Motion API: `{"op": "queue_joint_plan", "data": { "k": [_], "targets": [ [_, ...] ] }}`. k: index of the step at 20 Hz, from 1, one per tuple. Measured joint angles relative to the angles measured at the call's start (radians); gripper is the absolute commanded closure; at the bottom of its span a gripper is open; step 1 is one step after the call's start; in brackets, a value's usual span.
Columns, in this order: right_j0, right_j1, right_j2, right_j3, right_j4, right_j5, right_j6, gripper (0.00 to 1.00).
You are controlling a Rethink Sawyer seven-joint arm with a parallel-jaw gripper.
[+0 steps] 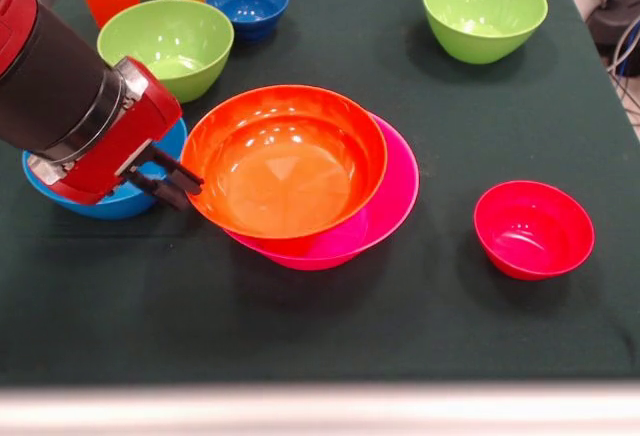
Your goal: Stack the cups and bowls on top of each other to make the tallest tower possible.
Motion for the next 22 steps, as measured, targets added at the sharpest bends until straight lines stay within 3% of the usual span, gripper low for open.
{"op": "queue_joint_plan", "data": {
  "k": [1, 2, 6, 7, 22],
  "targets": [
    [0.000, 0.001, 0.007, 0.000, -0.005, 0.001, 0.000, 0.00],
    [-0.001, 0.001, 0.014, -0.001, -0.011, 0.001, 0.000, 1.00],
    [0.001, 0.001, 0.014, -0.001, -0.011, -0.004, 0.000, 1.00],
    [0.001, 0.000, 0.014, -0.001, -0.013, -0.015, 0.000, 0.00],
    [0.001, 0.000, 0.014, 0.000, -0.014, -0.052, 0.000, 0.00]
  ]
}}
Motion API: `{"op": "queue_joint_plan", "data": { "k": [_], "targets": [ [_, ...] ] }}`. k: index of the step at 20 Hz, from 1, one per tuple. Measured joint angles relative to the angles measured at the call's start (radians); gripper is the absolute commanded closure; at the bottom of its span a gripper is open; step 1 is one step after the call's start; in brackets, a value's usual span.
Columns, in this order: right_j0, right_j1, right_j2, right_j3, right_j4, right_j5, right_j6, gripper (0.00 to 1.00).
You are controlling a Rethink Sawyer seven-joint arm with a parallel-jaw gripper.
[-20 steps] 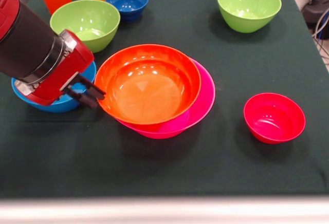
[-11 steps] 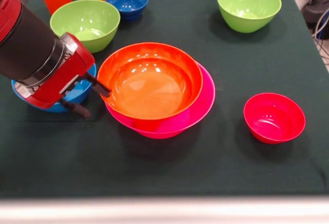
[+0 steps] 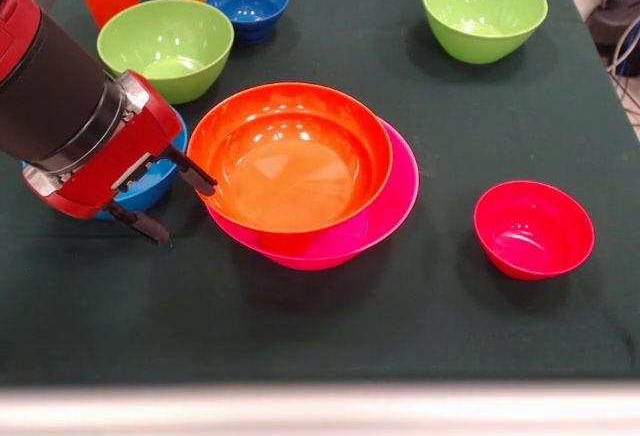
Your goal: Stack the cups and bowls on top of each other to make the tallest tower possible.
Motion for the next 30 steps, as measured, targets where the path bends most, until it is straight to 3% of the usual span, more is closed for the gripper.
{"op": "queue_joint_plan", "data": {
  "k": [8, 13, 22, 26, 30],
  "targets": [
    [0.000, 0.000, 0.001, 0.000, -0.005, 0.001, 0.000, 0.00],
    [0.000, -0.002, 0.025, -0.012, -0.059, 0.035, 0.000, 0.00],
    [-0.009, -0.007, 0.269, -0.090, -0.437, 0.312, 0.000, 0.00],
    [-0.018, -0.008, 0.362, -0.097, -0.529, 0.369, 0.000, 0.00],
    [-0.022, -0.010, 0.404, -0.097, -0.548, 0.374, 0.000, 0.00]
  ]
}}
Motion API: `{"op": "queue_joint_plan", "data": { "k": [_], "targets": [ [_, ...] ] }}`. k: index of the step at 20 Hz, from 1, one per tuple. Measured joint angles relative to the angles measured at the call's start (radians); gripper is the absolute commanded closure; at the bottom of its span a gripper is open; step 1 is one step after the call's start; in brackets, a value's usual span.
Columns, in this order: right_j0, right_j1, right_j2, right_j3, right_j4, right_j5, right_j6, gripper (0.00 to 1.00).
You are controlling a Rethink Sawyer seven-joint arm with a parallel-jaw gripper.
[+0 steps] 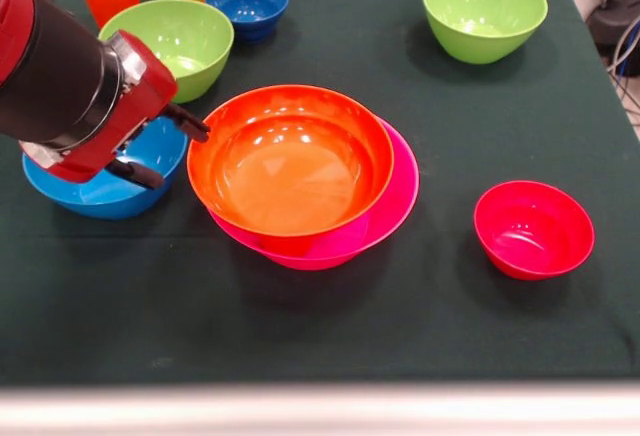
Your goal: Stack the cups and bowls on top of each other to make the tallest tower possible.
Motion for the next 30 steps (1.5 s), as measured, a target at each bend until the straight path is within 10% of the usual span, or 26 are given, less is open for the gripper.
{"op": "queue_joint_plan", "data": {
  "k": [9, 16, 30],
  "targets": [
    [-0.062, -0.055, -0.065, 0.176, 0.193, -0.071, 0.011, 0.00],
    [-0.238, -0.205, -0.174, 0.615, 0.412, -0.343, 0.165, 0.00],
    [-0.347, -0.504, -0.285, 1.127, 0.516, -0.678, 0.609, 0.00]
  ]
}}
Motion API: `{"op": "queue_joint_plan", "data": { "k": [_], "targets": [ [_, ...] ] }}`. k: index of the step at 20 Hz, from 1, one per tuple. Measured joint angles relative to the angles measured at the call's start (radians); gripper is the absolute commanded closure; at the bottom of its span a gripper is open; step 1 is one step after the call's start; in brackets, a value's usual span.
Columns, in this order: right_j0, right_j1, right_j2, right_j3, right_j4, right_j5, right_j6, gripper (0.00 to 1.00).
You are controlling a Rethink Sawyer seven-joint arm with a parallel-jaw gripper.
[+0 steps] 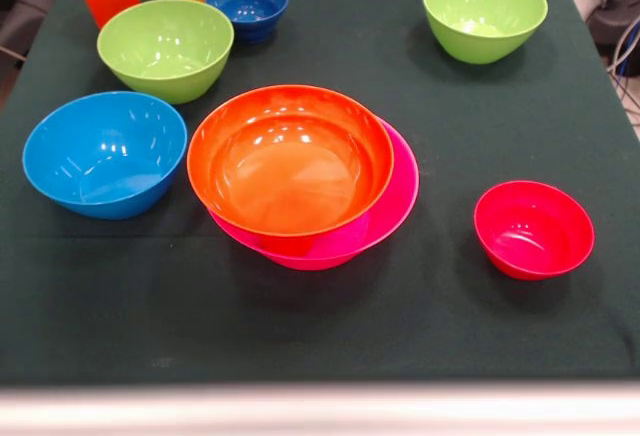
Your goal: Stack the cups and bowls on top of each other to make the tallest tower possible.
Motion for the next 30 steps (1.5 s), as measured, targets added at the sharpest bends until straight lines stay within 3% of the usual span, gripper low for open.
{"op": "queue_joint_plan", "data": {
  "k": [11, 30],
  "targets": [
    [0.004, -0.140, -0.058, 0.281, 0.003, -0.291, 0.197, 0.00],
    [0.017, -0.165, -0.217, 0.411, 0.010, -0.454, 0.211, 0.00]
  ]
}}
